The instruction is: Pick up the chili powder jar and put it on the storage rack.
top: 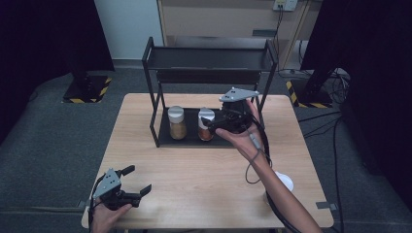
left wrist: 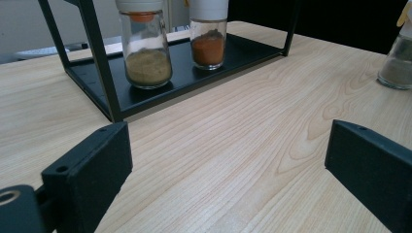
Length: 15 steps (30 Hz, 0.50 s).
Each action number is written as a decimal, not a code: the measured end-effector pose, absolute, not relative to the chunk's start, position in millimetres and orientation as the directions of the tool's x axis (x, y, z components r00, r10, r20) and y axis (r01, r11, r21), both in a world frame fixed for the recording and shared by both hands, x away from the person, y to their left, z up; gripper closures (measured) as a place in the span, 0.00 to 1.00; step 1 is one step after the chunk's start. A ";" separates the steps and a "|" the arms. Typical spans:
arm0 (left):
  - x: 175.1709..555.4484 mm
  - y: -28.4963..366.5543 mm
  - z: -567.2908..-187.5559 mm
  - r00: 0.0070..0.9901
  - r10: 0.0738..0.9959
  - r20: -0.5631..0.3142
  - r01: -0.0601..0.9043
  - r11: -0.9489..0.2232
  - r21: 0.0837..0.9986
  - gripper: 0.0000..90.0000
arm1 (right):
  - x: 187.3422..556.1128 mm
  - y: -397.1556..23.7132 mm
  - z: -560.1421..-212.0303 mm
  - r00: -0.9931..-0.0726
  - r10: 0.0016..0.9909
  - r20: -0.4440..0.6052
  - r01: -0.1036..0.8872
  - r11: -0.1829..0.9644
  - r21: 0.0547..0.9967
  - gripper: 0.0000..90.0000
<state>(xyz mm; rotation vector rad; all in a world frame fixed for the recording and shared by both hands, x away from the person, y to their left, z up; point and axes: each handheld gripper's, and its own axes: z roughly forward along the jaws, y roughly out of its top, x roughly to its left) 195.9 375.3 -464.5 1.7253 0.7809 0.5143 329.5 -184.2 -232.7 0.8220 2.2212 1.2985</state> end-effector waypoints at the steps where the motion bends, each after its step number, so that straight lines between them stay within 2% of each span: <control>1: 195.9 375.3 -464.6 0.686 0.726 -0.050 0.242 -0.162 0.957 0.03 | 326.2 -188.2 -230.9 -0.730 0.679 -0.078 0.264 0.385 0.885 0.08; 15: 195.8 375.1 -464.3 0.684 0.727 -0.051 0.244 -0.163 0.956 0.03 | 287.1 -250.2 -225.7 -0.744 0.665 -0.062 0.241 0.353 0.904 0.08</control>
